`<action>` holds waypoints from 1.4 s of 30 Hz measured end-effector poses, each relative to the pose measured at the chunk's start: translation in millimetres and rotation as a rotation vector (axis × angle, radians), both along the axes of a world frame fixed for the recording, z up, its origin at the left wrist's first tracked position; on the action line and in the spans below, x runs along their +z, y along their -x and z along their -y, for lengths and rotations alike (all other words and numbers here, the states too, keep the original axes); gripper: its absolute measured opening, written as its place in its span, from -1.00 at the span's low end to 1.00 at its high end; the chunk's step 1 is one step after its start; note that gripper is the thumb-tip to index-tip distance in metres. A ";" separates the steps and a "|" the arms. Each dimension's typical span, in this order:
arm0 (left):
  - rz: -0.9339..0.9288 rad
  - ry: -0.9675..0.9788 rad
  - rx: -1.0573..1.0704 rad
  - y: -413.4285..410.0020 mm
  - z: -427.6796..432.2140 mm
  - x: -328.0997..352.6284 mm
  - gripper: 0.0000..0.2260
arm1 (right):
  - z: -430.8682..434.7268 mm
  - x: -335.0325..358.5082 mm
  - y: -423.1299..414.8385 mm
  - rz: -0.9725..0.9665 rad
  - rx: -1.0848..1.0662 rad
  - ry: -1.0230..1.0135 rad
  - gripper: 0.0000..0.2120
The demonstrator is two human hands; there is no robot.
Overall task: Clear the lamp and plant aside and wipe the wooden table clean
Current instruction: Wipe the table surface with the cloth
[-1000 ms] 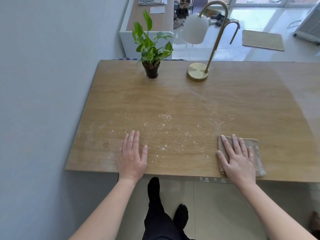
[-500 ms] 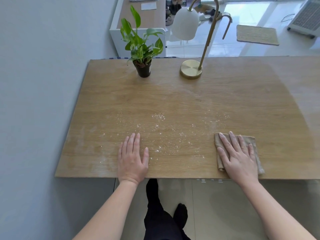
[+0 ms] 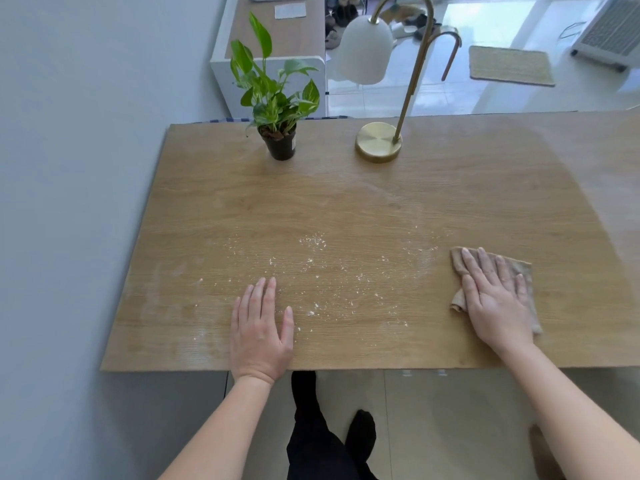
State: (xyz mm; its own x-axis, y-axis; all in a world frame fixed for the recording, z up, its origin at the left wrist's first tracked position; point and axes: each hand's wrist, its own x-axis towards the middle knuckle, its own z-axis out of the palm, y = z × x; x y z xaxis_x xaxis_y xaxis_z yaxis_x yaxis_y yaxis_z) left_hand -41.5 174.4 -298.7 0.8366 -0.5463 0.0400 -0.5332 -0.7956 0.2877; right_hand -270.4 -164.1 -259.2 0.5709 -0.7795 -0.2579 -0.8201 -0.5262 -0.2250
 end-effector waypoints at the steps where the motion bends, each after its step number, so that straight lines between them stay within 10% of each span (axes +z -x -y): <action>1: -0.002 -0.008 -0.004 -0.2 1.0 0.1 -0.42 | 9.9 -0.5 -9.1 0.004 -0.054 -0.001 -0.45; 5: -0.007 -0.037 -0.007 -1.6 -0.3 -1.6 -0.42 | 22.9 -8.5 -83.0 0.024 -0.238 0.005 -0.45; 12: -0.015 -0.058 -0.002 -0.3 0.7 1.2 -0.40 | -5.3 5.0 -27.5 0.022 0.213 -0.021 -0.49; 18: -0.015 -0.052 0.006 -2.3 -0.4 -0.4 -0.42 | 33.6 -4.9 -89.2 0.014 -0.195 -0.008 -0.45; 24: -0.032 -0.062 0.006 -0.9 0.0 1.4 -0.42 | -18.5 -1.1 -43.6 0.028 0.269 -0.027 -0.49; 32: -0.035 -0.064 0.010 -1.9 0.7 1.8 -0.42 | 41.9 -4.4 -94.4 0.010 -0.198 0.003 -0.46; 42: -0.041 -0.076 0.003 -0.5 0.3 2.9 -0.40 | 4.1 4.8 -10.7 -0.029 0.295 -0.030 -0.47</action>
